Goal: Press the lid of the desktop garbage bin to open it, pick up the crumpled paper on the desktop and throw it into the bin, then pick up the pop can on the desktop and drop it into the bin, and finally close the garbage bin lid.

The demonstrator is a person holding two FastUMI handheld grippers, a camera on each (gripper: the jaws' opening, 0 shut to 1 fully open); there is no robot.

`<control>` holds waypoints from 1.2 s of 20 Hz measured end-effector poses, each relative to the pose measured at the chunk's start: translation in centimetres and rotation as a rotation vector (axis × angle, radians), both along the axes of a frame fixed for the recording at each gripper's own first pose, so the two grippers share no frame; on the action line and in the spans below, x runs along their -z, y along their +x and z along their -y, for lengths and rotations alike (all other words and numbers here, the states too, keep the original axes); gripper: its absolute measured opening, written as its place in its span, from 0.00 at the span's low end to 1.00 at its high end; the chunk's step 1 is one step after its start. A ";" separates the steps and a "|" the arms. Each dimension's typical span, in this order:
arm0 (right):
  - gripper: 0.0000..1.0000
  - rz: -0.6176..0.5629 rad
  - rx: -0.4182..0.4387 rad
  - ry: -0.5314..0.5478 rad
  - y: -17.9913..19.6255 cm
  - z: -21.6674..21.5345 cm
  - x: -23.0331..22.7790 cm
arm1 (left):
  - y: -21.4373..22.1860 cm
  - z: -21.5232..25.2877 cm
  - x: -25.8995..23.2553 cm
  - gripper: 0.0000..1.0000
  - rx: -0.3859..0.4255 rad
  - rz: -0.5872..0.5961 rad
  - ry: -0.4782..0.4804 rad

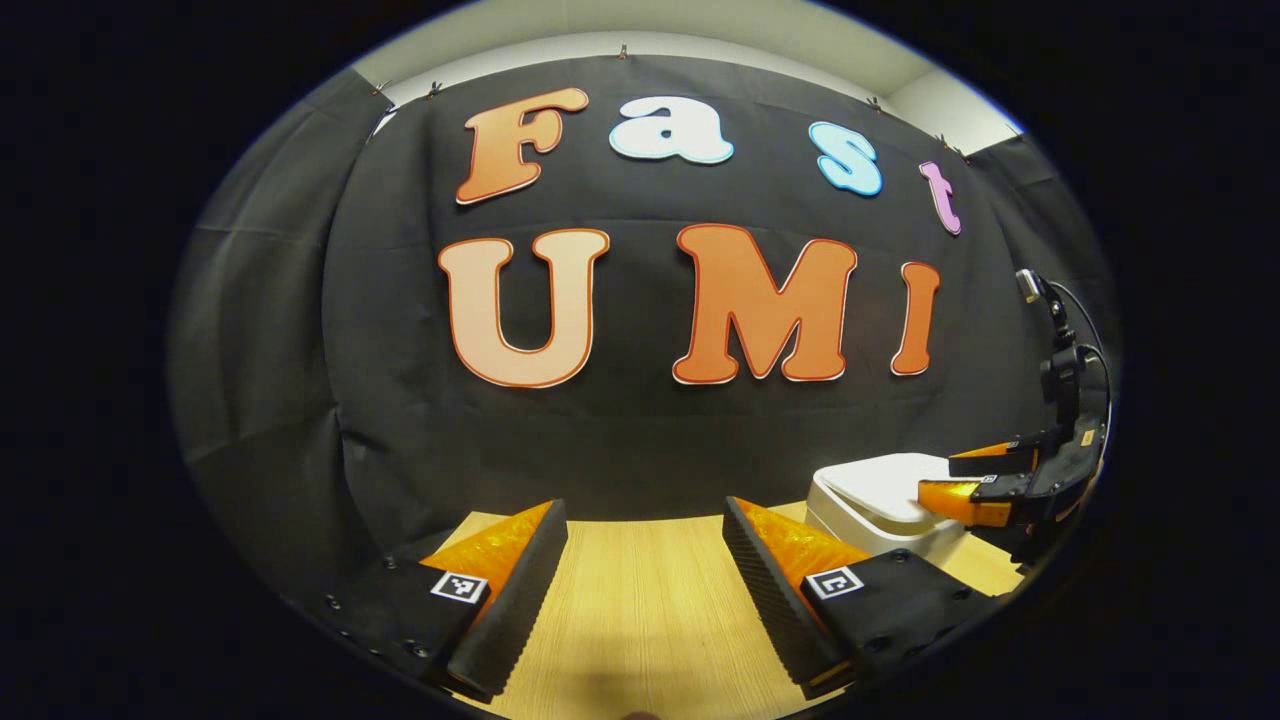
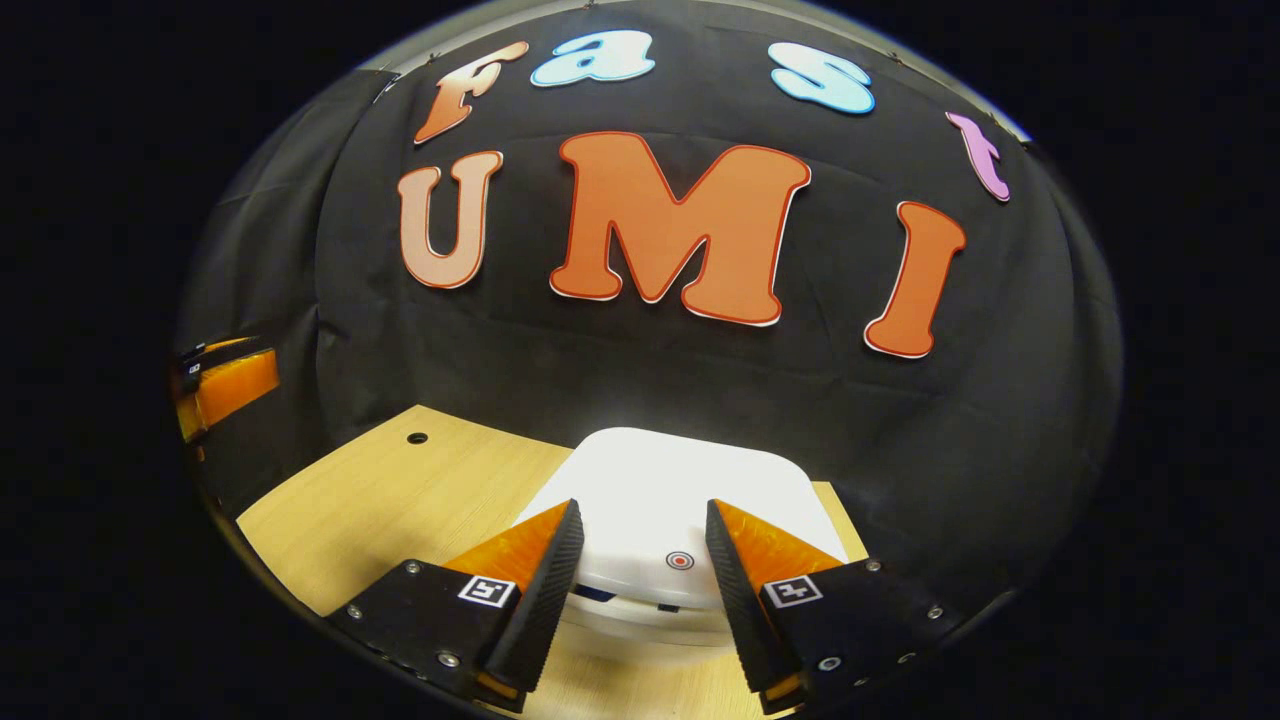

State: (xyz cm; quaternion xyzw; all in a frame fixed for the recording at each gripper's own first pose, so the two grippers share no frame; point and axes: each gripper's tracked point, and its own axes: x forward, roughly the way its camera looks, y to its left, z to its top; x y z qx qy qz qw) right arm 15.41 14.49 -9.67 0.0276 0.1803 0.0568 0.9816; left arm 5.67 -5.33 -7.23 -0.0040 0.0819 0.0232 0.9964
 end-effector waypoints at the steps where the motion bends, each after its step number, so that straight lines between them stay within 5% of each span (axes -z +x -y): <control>1: 0.75 -0.008 0.002 0.010 -0.1 0.0 0.4 | 0.0 0.0 -0.1 1.00 0.000 0.003 -0.002; 10: 0.69 -0.024 0.016 0.091 -0.6 -1.2 1.9 | 0.2 0.5 1.0 1.00 0.005 -0.027 -0.009; 19: 0.23 -0.035 0.006 0.194 -1.0 -2.4 2.2 | 0.5 1.0 0.5 1.00 0.022 -0.013 0.004; 24: 0.22 -0.026 0.012 0.172 -0.9 -2.5 2.3 | 0.5 1.0 0.5 0.99 0.030 -0.011 0.008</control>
